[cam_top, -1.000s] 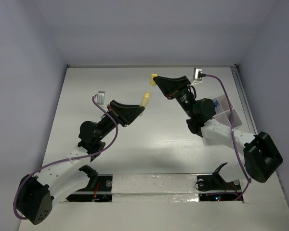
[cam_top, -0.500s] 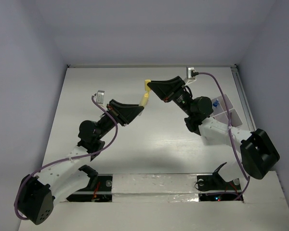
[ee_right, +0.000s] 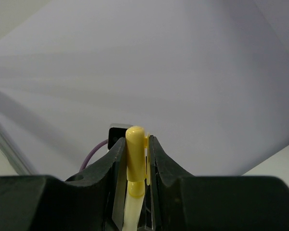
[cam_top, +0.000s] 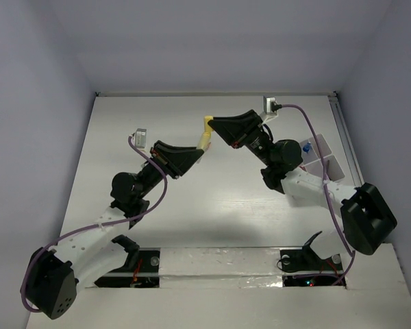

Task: Sort the stationery into containers
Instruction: Close the pen cap on the pen.

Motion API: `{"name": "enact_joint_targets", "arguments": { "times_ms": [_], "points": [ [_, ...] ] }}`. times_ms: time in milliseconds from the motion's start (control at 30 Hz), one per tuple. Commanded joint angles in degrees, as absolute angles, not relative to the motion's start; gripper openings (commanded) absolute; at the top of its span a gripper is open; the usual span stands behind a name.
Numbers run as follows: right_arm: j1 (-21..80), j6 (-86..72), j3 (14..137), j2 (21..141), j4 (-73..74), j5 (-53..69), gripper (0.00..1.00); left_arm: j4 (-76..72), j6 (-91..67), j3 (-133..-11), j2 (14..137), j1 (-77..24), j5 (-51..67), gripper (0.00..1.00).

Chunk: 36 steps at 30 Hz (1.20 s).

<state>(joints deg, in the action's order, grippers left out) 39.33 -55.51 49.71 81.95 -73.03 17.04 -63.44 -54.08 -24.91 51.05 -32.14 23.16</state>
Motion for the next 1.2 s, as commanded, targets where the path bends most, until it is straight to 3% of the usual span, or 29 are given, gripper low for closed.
{"name": "enact_joint_targets", "arguments": {
  "times_ms": [0, 900, 1167],
  "points": [
    [40.25, -56.16, 49.13, 83.14, -79.01, 19.33, 0.05, -69.52, -52.91, -27.77, 51.06, -31.82, 22.76, 0.00],
    [40.25, -55.02, 39.64, 76.55, -71.81, 28.39, 0.09, -75.50, -54.67, -35.15, 55.46, -32.51, 30.49, 0.00],
    [40.25, -57.48, 45.96, 80.86, -67.34, 31.02, 0.04, -73.66, -53.36, -37.17, 59.77, -34.98, 35.42, 0.00]
  ]
}}
